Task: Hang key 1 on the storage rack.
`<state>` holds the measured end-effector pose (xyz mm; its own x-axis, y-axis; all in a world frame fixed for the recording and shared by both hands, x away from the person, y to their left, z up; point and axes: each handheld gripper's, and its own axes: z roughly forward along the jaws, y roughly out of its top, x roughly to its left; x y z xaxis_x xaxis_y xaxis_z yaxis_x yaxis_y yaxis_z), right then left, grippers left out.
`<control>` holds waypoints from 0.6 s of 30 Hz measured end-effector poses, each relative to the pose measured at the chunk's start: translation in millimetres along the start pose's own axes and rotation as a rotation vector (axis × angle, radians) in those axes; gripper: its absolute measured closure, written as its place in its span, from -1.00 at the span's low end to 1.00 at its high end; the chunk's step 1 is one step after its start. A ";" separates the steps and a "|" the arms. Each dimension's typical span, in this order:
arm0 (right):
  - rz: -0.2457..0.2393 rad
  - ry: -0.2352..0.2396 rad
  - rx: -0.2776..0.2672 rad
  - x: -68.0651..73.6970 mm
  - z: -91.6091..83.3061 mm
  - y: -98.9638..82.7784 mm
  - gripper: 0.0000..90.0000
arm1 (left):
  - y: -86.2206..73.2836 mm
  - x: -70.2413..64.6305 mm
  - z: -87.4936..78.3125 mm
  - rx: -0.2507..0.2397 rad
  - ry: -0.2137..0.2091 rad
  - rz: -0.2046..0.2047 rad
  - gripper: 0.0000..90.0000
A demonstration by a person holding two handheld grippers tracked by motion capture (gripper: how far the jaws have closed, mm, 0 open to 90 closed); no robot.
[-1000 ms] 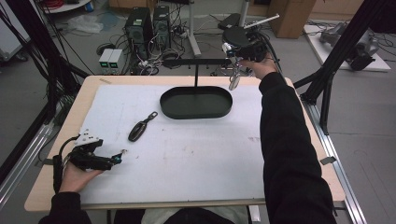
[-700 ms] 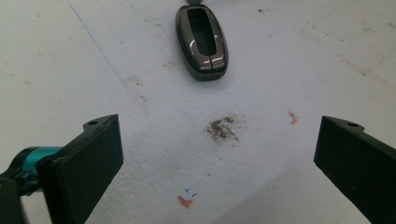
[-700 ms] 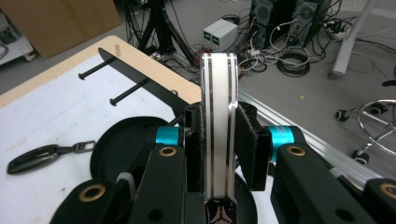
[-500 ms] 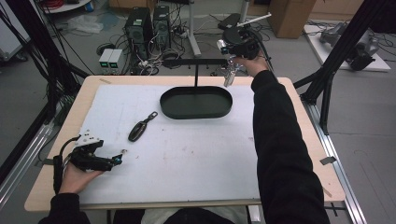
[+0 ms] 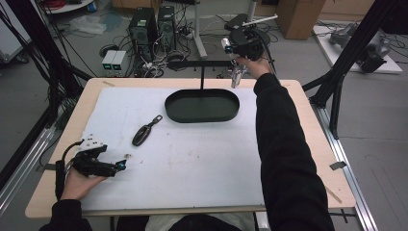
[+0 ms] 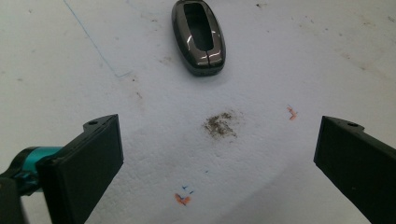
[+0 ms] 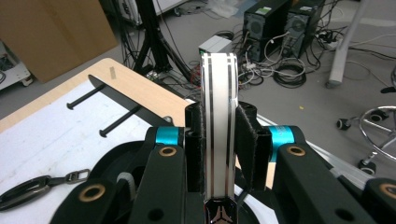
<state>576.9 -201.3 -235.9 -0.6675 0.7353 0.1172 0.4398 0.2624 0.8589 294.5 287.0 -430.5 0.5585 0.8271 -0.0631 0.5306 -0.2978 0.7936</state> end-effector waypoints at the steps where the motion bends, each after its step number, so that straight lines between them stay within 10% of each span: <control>1: 0.000 0.000 0.000 0.0 0.0 0.0 0.66 | 0.0 0.1 0.1 0.002 -0.001 0.001 -0.96; 18: 0.025 -0.160 -0.033 -2.2 9.7 3.7 0.66 | -0.2 0.2 -0.9 0.001 -0.004 0.006 -0.96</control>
<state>585.8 -195.8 -237.8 -0.5509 0.8324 0.0598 0.4332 0.2240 0.8730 293.9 287.6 -430.0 0.5639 0.8236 -0.0607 0.5279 -0.3030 0.7934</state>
